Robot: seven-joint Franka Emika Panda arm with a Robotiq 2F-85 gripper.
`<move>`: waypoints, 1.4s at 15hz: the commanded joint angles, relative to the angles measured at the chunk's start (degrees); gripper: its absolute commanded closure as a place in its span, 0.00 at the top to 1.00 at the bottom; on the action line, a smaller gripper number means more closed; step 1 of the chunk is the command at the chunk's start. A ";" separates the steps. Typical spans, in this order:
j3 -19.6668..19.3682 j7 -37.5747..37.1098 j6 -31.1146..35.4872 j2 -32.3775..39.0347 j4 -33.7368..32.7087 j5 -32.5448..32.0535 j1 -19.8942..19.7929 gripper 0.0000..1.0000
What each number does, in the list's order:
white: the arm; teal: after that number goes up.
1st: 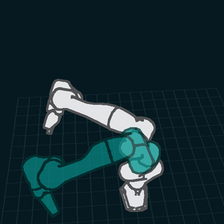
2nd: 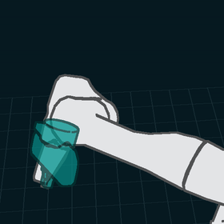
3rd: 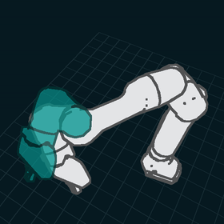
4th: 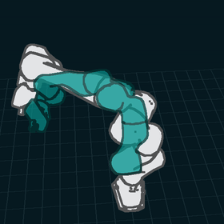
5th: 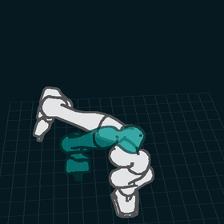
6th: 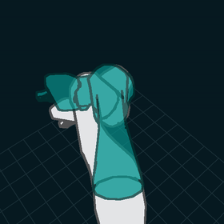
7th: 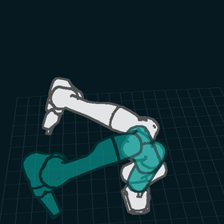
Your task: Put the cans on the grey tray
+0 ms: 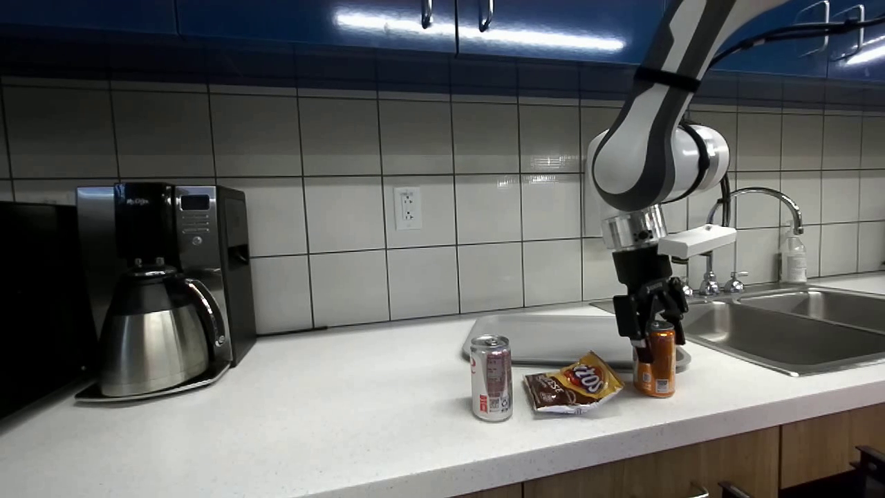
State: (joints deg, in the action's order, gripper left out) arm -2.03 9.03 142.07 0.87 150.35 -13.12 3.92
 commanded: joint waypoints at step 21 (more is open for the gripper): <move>1.55 -0.95 -1.32 -8.62 1.66 -0.15 -1.27 0.39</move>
State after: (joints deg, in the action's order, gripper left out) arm -1.32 9.03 142.33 -3.35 150.63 -13.10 3.90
